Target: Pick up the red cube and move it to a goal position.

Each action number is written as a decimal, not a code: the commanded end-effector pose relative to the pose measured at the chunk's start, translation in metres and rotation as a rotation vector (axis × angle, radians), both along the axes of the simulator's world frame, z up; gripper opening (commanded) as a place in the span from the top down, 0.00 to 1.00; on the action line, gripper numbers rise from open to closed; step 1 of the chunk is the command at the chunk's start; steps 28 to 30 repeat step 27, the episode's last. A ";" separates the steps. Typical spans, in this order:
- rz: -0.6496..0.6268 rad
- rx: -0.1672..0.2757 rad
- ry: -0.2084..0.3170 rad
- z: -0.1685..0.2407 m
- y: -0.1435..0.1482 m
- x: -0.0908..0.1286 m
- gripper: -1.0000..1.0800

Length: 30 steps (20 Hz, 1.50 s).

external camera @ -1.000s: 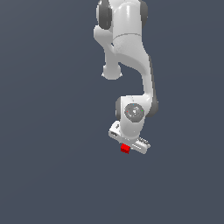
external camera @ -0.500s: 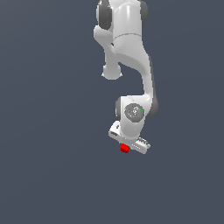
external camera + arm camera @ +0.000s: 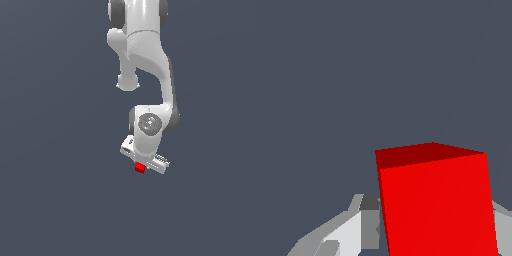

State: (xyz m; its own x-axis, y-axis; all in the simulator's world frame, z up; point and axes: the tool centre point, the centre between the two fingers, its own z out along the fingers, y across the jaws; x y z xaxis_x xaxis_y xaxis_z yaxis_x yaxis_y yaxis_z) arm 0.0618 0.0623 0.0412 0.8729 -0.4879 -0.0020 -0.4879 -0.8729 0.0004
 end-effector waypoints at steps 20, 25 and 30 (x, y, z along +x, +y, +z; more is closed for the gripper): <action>-0.003 0.000 -0.002 0.174 -0.116 0.002 1.00; -0.003 0.000 -0.002 0.187 -0.125 0.004 1.00; -0.003 0.000 -0.002 0.188 -0.126 0.004 1.00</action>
